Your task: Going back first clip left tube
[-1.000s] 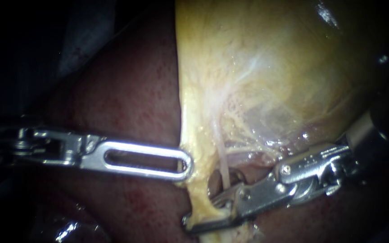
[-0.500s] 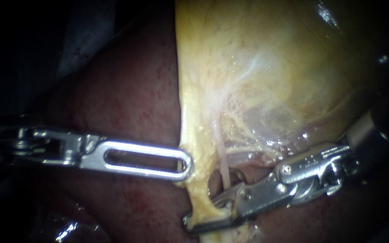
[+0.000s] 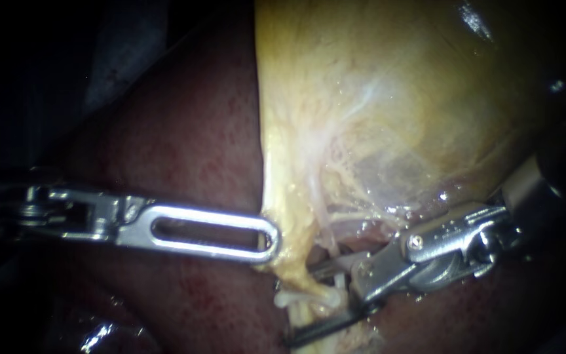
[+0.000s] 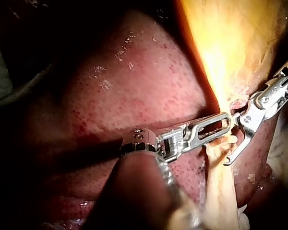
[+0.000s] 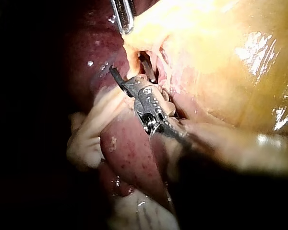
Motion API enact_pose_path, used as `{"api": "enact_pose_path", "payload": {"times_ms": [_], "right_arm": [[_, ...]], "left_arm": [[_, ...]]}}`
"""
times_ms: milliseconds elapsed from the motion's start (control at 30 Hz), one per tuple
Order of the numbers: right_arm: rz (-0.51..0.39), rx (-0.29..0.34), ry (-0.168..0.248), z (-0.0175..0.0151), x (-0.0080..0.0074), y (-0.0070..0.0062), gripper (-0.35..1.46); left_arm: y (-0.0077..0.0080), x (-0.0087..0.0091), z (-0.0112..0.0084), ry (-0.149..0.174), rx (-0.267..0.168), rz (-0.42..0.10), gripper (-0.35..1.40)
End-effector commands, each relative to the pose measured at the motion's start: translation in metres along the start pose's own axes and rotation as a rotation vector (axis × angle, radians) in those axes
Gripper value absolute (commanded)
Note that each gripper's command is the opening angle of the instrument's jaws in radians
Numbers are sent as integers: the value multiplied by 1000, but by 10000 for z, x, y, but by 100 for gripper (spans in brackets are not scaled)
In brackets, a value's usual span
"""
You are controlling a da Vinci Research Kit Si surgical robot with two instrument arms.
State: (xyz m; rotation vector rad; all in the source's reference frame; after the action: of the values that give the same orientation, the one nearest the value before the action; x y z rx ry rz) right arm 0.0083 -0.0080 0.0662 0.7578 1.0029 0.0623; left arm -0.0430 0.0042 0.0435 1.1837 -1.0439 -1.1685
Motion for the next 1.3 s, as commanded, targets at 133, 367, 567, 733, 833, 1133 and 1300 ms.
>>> {"api": "enact_pose_path", "payload": {"times_ms": [133, 367, 567, 733, 833, 1133, 1300], "right_arm": [[1, 1, 1, -4, 2, -2, 50], [2, 2, 6, -21, 12, -8, 49], [3, -2, 13, -43, 17, -13, 48], [8, -14, 25, -70, 20, -14, 48], [-1, -32, 38, -94, 27, -13, 48], [-22, -99, 60, -168, 53, -7, 47], [-28, -129, 67, -188, 59, -6, 47]], "left_arm": [[0, 0, 0, 0, 0, 0, -35], [0, 0, 0, 0, 0, 0, -35], [0, 0, 0, 0, 0, 0, -35], [0, 0, 0, 0, 0, 0, -35], [0, 0, 0, 0, 0, 0, -35], [2, -1, 0, 0, 0, 0, -35], [6, -2, -1, 1, 0, 1, -35]]}}
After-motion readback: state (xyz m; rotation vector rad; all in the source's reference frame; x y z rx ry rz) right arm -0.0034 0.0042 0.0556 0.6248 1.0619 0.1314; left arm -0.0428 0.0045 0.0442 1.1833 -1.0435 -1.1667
